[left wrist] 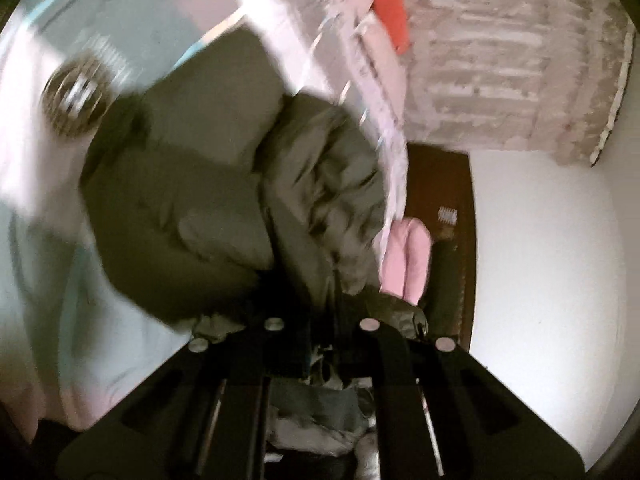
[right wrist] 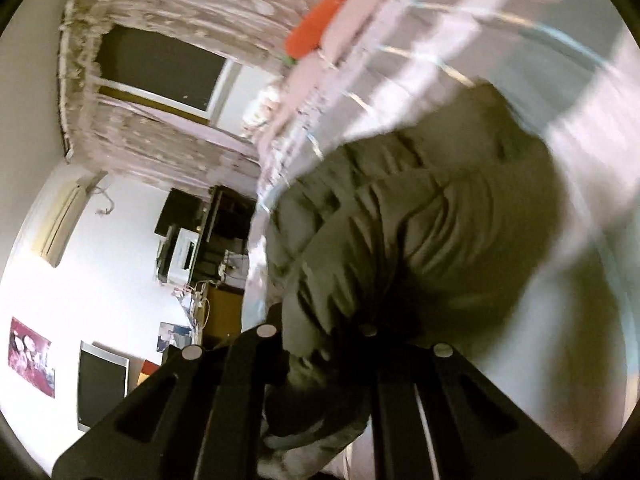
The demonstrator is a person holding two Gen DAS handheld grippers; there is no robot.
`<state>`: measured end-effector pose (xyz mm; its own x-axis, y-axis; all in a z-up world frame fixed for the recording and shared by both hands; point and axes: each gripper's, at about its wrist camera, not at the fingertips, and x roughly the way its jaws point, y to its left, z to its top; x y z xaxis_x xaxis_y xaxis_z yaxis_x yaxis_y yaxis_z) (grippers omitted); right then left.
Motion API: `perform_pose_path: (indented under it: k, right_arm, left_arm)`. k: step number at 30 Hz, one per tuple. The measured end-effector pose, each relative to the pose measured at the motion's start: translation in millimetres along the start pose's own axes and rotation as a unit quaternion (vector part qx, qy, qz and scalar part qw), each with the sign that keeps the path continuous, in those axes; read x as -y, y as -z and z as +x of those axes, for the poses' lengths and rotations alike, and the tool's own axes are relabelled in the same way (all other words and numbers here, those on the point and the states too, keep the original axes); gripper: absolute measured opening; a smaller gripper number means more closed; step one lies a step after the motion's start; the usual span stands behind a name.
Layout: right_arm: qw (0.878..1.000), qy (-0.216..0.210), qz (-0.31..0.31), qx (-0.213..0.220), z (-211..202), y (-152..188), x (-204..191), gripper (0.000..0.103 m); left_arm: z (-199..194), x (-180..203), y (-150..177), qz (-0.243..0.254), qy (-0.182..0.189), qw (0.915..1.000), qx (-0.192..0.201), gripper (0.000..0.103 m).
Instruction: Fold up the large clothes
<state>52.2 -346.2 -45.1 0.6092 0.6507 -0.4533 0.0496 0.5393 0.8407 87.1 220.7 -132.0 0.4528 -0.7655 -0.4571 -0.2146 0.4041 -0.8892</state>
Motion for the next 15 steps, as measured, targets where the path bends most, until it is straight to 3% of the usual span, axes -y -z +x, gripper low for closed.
perform_pose_path:
  k: [3, 6, 11, 15]
  right_arm:
    - [0.999, -0.018, 0.008, 0.026, 18, -42, -5, 0.010]
    - [0.998, -0.010, 0.009, 0.066, 53, -84, -13, 0.010]
    - [0.993, 0.058, 0.029, 0.100, 99, -135, 9, 0.010]
    - [0.987, 0.116, 0.083, 0.075, 136, -145, 51, 0.010]
  left_arm:
    - [1, 30, -50, -0.004, 0.005, 0.9985, 0.055, 0.007]
    - [15, 46, -87, -0.024, 0.009, 0.9963, 0.082, 0.007]
    - [53, 33, -138, -0.080, 0.025, 0.9863, 0.143, 0.007]
    - [92, 5, -170, -0.099, -0.014, 0.9824, 0.158, 0.008]
